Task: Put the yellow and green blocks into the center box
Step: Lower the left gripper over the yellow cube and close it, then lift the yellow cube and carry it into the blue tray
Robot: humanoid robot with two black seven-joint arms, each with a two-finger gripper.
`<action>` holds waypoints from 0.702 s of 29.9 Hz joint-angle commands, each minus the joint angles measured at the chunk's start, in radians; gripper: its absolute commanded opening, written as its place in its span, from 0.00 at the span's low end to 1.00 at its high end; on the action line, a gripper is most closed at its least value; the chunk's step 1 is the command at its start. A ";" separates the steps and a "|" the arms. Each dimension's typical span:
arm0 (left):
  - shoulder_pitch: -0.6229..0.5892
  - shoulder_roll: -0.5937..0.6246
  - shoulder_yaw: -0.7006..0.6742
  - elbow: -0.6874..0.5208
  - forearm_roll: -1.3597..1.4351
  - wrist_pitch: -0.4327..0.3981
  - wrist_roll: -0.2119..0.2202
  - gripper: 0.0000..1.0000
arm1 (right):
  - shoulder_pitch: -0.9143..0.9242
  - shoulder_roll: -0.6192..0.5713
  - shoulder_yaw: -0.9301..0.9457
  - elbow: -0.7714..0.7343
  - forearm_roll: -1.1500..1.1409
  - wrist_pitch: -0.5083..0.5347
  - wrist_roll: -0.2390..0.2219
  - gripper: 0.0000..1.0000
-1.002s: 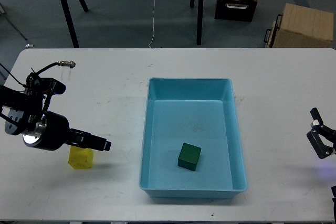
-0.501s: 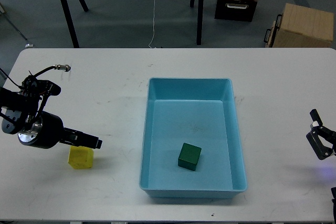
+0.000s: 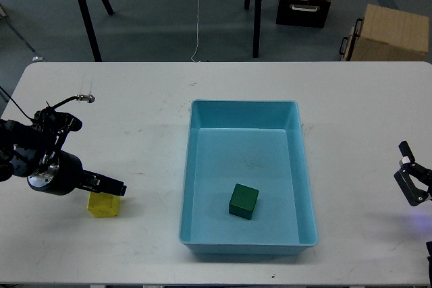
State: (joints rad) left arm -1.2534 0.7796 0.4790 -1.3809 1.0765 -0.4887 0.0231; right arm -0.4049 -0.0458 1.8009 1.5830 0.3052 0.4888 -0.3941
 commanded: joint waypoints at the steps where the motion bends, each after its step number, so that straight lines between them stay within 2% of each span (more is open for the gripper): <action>1: 0.015 0.007 -0.002 -0.018 0.022 0.000 0.000 1.00 | 0.000 0.000 0.000 0.000 0.000 0.000 0.000 1.00; 10: 0.019 0.040 0.000 -0.075 0.034 0.010 0.000 1.00 | 0.000 0.000 0.000 0.002 0.000 0.000 0.000 1.00; 12: 0.017 0.040 0.000 -0.084 0.034 0.010 0.000 0.96 | -0.002 0.000 0.000 0.002 0.000 0.000 0.000 1.00; 17: 0.019 0.038 0.004 -0.084 0.037 0.010 0.001 0.72 | -0.002 -0.002 0.000 0.002 0.000 0.000 0.000 1.00; 19: 0.020 0.038 0.004 -0.084 0.037 0.010 0.003 0.54 | -0.002 -0.002 0.000 0.002 0.000 0.000 0.000 1.00; 21: 0.020 0.038 0.006 -0.084 0.037 0.010 0.012 0.44 | -0.002 0.000 0.000 0.002 0.000 0.000 0.000 1.00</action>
State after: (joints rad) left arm -1.2340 0.8184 0.4828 -1.4648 1.1136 -0.4785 0.0256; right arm -0.4066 -0.0474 1.8009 1.5846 0.3052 0.4888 -0.3942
